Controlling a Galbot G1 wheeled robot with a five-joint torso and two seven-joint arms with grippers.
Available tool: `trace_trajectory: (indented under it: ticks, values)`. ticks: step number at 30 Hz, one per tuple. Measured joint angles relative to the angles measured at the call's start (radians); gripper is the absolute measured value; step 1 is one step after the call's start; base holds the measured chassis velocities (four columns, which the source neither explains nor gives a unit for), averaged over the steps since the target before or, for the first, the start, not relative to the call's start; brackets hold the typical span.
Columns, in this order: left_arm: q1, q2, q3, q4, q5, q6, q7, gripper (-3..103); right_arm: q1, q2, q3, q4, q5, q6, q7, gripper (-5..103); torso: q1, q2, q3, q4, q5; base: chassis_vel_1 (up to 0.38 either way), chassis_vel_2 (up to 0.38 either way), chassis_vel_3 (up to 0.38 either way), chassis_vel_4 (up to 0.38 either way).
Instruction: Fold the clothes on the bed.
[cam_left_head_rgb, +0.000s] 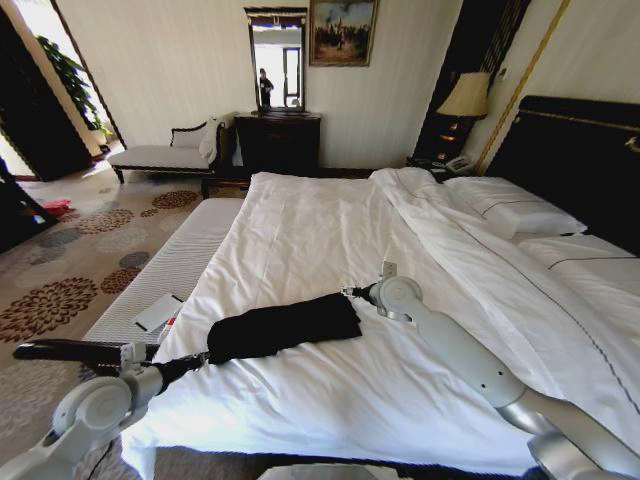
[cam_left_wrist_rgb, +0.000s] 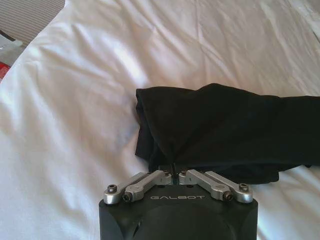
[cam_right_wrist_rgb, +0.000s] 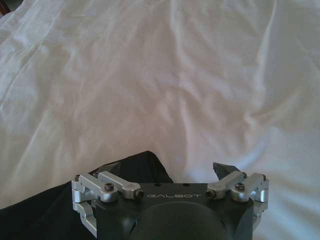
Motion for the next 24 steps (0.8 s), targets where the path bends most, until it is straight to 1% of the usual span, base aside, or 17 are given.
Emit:
trace_trajectory:
  ticks: [1, 4, 5, 7, 8, 9, 10, 11, 12, 14, 16, 17, 18, 19, 22, 23, 24]
  values:
    - [0.002, -0.003, 0.0, -0.003, 0.003, 0.0, 0.0, 2, 0.0, -0.002, 0.0, -0.004, -0.001, 0.0, -0.005, 100, 0.0, 0.0, 0.0, 0.0001, 0.0, 0.0, 0.0, 0.0, 0.0]
    - [0.013, -0.014, -0.008, -0.028, 0.033, -0.001, 0.02, 18, 0.0, -0.014, 0.004, -0.022, -0.002, 0.0, -0.037, 100, 0.0, 0.0, 0.0, 0.0001, 0.0001, 0.0, 0.0, 0.0, 0.0]
    - [0.013, -0.014, -0.008, -0.028, 0.033, -0.001, 0.02, 18, 0.0, -0.014, 0.004, -0.022, -0.002, 0.0, -0.037, 100, 0.0, 0.0, 0.0, 0.0001, 0.0001, 0.0, 0.0, 0.0, 0.0]
    - [0.017, -0.026, -0.034, -0.064, 0.088, -0.023, 0.065, 29, -0.001, -0.034, 0.01, -0.029, -0.001, -0.004, -0.08, 100, 0.0, 0.0, 0.0, 0.0001, 0.0, 0.0, 0.0, 0.0, 0.0]
    - [0.011, -0.032, -0.052, -0.083, 0.097, -0.035, 0.085, 34, -0.003, -0.043, 0.013, -0.031, -0.001, -0.006, -0.101, 100, 0.0, 0.0, 0.0, 0.0002, 0.0001, 0.0, 0.0, 0.0, 0.0]
    - [-0.007, -0.039, -0.077, -0.108, 0.094, -0.048, 0.105, 34, -0.006, -0.054, 0.015, -0.033, -0.001, -0.008, -0.128, 100, 0.0, 0.0, 0.0, 0.0, 0.0002, 0.0, 0.0, 0.0, 0.0]
    - [-0.007, -0.039, -0.077, -0.108, 0.094, -0.048, 0.105, 34, -0.006, -0.054, 0.015, -0.033, -0.001, -0.008, -0.128, 100, 0.0, 0.0, 0.0, 0.0, 0.0002, 0.0, 0.0, 0.0, 0.0]
    - [-0.019, -0.043, -0.09, -0.121, 0.086, -0.056, 0.112, 40, -0.007, -0.06, 0.016, -0.035, -0.001, -0.008, -0.144, 100, 0.0, 0.0, 0.0, 0.0001, 0.0002, 0.0, 0.0, 0.0, 0.0]
    - [-0.05, -0.05, -0.115, -0.146, 0.059, -0.071, 0.119, 45, -0.011, -0.068, 0.019, -0.041, -0.001, -0.009, -0.175, 100, 0.0, 0.0, 0.0, -0.0002, 0.0003, 0.0, 0.0, 0.0, 0.0]
    - [-0.129, -0.064, -0.143, -0.186, -0.013, -0.093, 0.107, 56, -0.021, -0.076, 0.033, -0.054, -0.002, -0.015, -0.234, 100, 0.0, 0.0, 0.0, -0.0003, 0.0003, 0.0, 0.0, 0.0, 0.0]
    - [-0.148, -0.067, -0.146, -0.194, -0.029, -0.097, 0.1, 56, -0.023, -0.077, 0.036, -0.057, -0.002, -0.018, -0.246, 100, 0.0, 0.0, 0.0, -0.0003, 0.0003, 0.0, 0.0, 0.0, 0.0]
    - [-0.198, -0.074, -0.158, -0.219, -0.1, -0.095, 0.064, 61, -0.03, -0.078, 0.044, -0.069, -0.006, -0.026, -0.272, 100, 0.0, 0.0, 0.0, -0.0005, 0.0001, 0.0, 0.0, 0.0, 0.0]
    - [-0.217, -0.075, -0.164, -0.233, -0.135, -0.088, 0.043, 67, -0.034, -0.078, 0.046, -0.075, -0.012, -0.027, -0.279, 100, 0.0, 0.0, 0.0, -0.0006, 0.0003, 0.0, 0.0, 0.0, 0.0]
    - [-0.223, -0.075, -0.165, -0.239, -0.146, -0.086, 0.034, 67, -0.036, -0.077, 0.047, -0.078, -0.015, -0.027, -0.282, 100, 0.0, 0.0, 0.0, -0.0006, 0.0005, 0.0, 0.0, 0.0, 0.0]
    - [-0.236, -0.087, -0.164, -0.252, -0.159, -0.085, 0.006, 83, -0.048, -0.074, 0.051, -0.09, -0.024, -0.032, -0.293, 100, 0.0, 0.0, 0.0, 0.0, 0.0002, 0.0, 0.0, 0.0, 0.0]
    - [-0.236, -0.087, -0.164, -0.252, -0.159, -0.085, 0.006, 83, -0.048, -0.074, 0.051, -0.09, -0.024, -0.032, -0.293, 100, 0.0, 0.0, 0.0, 0.0, 0.0002, 0.0, 0.0, 0.0, 0.0]
    - [-0.241, -0.097, -0.163, -0.253, -0.159, -0.085, -0.002, 89, -0.052, -0.072, 0.052, -0.099, -0.028, -0.036, -0.296, 100, 0.0, 0.0, 0.0, 0.0001, 0.0001, 0.0, 0.0, 0.0, 0.0]
